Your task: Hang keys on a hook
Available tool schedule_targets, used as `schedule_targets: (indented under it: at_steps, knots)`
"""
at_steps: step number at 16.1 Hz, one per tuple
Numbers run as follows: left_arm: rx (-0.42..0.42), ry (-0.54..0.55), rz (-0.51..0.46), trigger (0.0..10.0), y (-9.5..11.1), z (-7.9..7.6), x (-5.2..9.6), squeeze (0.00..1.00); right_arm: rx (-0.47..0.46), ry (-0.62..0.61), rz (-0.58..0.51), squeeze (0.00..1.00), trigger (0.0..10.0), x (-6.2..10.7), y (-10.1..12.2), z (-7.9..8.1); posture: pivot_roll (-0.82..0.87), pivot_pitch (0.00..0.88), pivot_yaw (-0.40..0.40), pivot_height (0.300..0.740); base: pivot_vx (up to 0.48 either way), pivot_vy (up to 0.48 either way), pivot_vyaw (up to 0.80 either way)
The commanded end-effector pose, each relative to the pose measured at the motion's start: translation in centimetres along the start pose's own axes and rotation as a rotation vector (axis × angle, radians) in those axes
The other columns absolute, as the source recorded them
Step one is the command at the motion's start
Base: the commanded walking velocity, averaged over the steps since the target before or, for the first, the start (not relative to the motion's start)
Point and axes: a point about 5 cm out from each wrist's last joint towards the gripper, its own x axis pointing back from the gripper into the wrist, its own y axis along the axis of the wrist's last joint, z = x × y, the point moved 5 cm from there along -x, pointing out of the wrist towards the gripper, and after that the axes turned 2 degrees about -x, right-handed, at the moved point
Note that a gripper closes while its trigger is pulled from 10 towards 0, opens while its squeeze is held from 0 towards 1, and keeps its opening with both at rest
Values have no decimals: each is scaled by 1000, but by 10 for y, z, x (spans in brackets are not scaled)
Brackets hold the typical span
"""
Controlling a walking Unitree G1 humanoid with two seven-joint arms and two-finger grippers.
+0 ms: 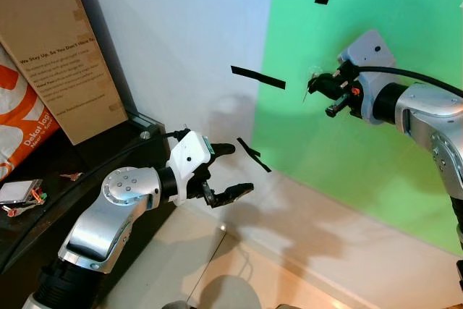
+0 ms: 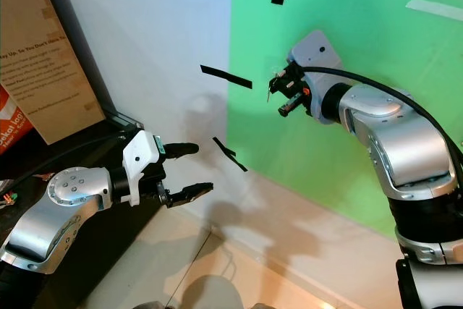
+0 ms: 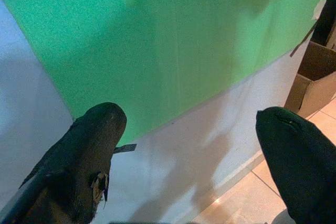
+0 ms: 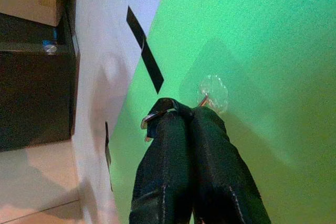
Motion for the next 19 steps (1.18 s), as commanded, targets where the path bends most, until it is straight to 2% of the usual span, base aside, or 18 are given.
schedule_targets:
  at_steps: [1,6,9,14,19]
  knots:
    - [-8,-7,-3,10000,2,0,0,0,-10,-3,0,0,10000,5,-1,-3,-65,0,-16,740,0,0,0]
    - [-9,-5,-3,10000,3,1,0,0,-41,-62,18,0,10000,0,-11,-11,-64,0,-17,740,0,0,0]
    - [-10,-3,-3,10000,3,1,0,0,-50,-67,-16,0,10000,0,-5,-13,-62,0,-19,740,0,0,0]
    - [-12,-5,-3,10000,3,1,0,0,-75,13,-110,0,10000,2,13,-2,-62,0,-18,740,0,0,0]
    - [-13,-8,-2,10000,3,0,1,0,-77,-37,-100,0,10000,-5,9,-8,-62,0,-18,740,0,0,0]
